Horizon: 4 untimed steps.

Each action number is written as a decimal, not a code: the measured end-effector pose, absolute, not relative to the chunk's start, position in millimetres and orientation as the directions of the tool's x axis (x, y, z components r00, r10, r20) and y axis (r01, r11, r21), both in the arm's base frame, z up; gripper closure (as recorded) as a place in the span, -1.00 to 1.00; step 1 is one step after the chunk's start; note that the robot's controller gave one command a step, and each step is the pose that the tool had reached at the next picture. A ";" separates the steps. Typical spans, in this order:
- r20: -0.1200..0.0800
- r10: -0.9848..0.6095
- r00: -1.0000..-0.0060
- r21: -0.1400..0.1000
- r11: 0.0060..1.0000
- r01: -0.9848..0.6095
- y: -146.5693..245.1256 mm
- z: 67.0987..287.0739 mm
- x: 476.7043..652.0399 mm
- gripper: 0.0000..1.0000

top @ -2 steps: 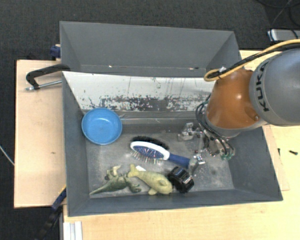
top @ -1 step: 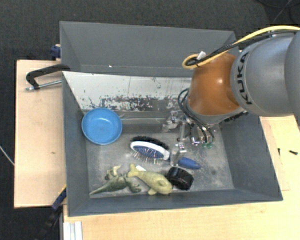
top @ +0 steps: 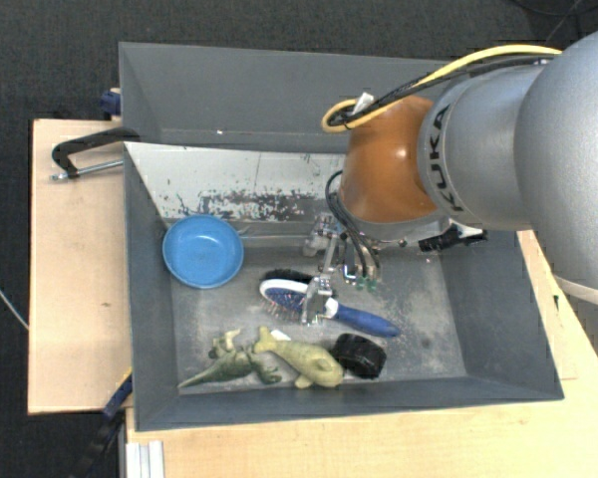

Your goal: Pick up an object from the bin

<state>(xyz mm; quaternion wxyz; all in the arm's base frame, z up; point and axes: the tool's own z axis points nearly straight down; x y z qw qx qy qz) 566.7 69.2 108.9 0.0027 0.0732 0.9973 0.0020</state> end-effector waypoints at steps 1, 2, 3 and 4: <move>0.004 0.253 -0.967 0.003 0.967 0.253 86.8 75.6 574.1 -1.00; 0.001 0.252 -0.968 0.001 0.968 0.252 87.6 77.5 574.6 -1.00; -0.006 0.252 -0.968 0.003 0.968 0.252 87.7 78.7 576.5 1.00; -0.011 0.250 -0.968 0.006 0.968 0.250 88.7 171.0 579.1 1.00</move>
Offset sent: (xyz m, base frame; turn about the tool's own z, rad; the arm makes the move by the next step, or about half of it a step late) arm 0.0057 0.0151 -0.0389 0.1105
